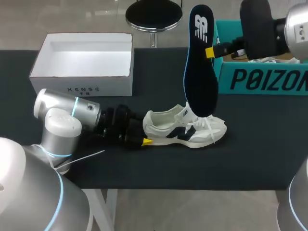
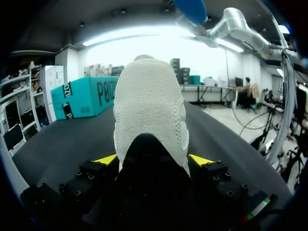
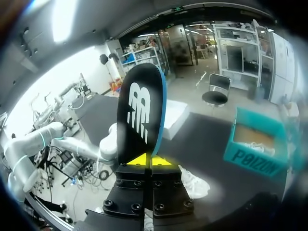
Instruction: Take the shoe out of the shoebox, open the shoe tongue, remove and reinsert the insole, then place the shoe into the shoebox
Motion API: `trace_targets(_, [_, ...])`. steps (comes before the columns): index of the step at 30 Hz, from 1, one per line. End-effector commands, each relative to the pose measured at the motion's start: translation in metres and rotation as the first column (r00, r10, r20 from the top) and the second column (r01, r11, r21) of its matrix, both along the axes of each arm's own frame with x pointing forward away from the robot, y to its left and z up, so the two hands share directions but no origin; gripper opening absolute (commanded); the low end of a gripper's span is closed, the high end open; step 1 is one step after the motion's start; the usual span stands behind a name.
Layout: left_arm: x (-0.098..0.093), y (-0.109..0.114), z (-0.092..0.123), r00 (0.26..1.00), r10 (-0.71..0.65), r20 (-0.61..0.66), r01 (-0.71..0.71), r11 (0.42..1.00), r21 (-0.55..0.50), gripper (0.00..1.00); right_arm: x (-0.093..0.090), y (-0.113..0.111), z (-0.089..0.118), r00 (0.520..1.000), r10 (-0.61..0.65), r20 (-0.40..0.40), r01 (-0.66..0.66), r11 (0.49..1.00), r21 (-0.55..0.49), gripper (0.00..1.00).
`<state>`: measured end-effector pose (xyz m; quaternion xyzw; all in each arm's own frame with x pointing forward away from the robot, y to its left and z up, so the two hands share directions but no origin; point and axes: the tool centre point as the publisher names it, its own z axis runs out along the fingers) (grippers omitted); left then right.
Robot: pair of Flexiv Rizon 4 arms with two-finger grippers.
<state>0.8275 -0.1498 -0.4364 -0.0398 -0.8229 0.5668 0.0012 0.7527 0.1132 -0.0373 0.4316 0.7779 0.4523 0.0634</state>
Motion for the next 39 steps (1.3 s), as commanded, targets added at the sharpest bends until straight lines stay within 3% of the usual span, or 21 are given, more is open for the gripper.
trace_targets(1, [0.0, -0.001, -0.003, 1.0, 0.0, 0.0, 0.0, 1.0, 0.003, 0.0, 0.009, 0.008, -0.001, 1.0, 0.002, -0.01, -0.003, 1.0, -0.006, 0.0])
trace_targets(18, [0.0, -0.001, -0.003, 1.0, 0.0, 0.0, 0.0, 1.0, 0.003, 0.0, 0.009, 0.008, -0.001, 1.0, 0.002, -0.01, -0.003, 1.0, -0.006, 0.0])
trace_targets(19, [-0.001, 0.0, -0.002, 1.0, -0.008, 0.004, 0.008, 1.0, 0.013, 0.17, 0.009, 0.008, -0.001, 1.0, 0.002, -0.01, -0.003, 1.0, -0.006, 0.0])
trace_targets(20, [-0.002, 0.001, -0.002, 1.0, -0.013, 0.019, 0.013, 0.999, 0.038, 0.98, 0.009, 0.008, -0.001, 1.0, 0.002, -0.01, -0.003, 1.0, -0.006, 0.0])
trace_targets(32, [0.011, 0.027, 0.007, 0.993, 0.01, 0.116, -0.039, 0.967, 0.251, 1.0, 0.009, 0.008, -0.001, 1.0, 0.002, -0.01, -0.003, 1.0, -0.006, 0.0])
trace_targets(39, [0.027, 0.05, 0.02, 0.984, -0.066, 0.163, 0.005, 0.937, 0.35, 1.0, 0.009, 0.008, -0.001, 1.0, 0.002, -0.01, -0.003, 1.0, -0.006, 0.0])
